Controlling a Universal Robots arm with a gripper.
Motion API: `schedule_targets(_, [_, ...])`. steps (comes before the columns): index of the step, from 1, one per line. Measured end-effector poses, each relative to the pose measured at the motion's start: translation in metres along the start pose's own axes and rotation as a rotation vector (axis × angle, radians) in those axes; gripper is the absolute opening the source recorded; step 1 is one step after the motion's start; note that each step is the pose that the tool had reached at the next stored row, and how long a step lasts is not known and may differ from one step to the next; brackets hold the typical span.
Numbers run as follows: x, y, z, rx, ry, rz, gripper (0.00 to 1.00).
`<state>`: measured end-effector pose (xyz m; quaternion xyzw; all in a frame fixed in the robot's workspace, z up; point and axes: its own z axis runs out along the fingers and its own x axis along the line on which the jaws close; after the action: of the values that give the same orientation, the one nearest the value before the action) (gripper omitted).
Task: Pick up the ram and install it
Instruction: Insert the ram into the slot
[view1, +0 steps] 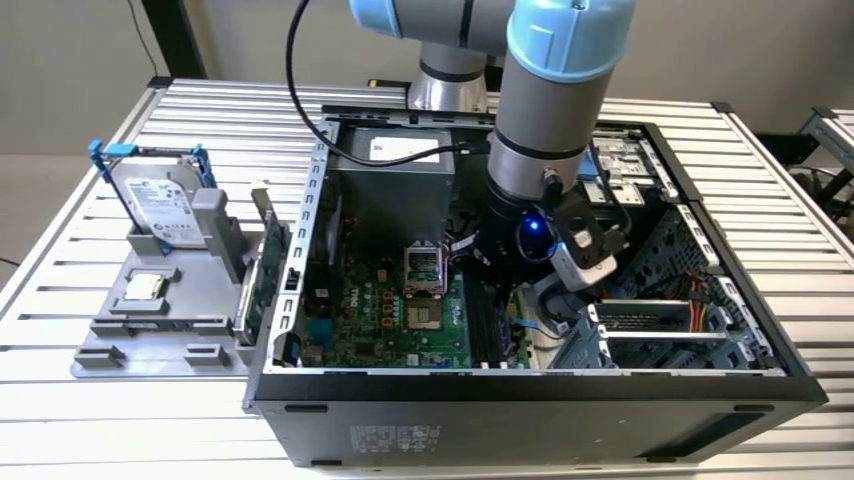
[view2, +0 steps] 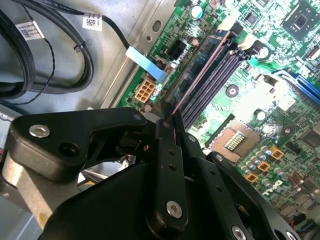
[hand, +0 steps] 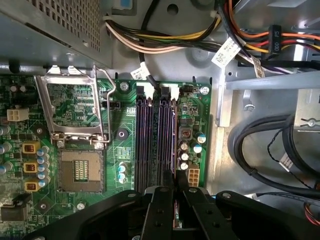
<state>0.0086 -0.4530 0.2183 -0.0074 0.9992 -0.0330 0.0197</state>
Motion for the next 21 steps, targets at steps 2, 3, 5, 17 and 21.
schedule_targets(2, [0.0002,0.0004,0.0,0.0005,-0.0001,0.0,0.0])
schedule_targets(3, [0.0009,0.0005,-0.0001,0.0009,0.0,0.003,0.0])
schedule_targets(5, [0.0012,0.0014,-0.0002,0.001,-0.0004,0.007,0.0])
schedule_targets(17, [0.0025,0.0021,0.0018,0.0027,0.0022,0.048,0.0])
schedule_targets(21, [0.0025,0.0021,0.002,0.0028,0.0022,0.048,0.0])
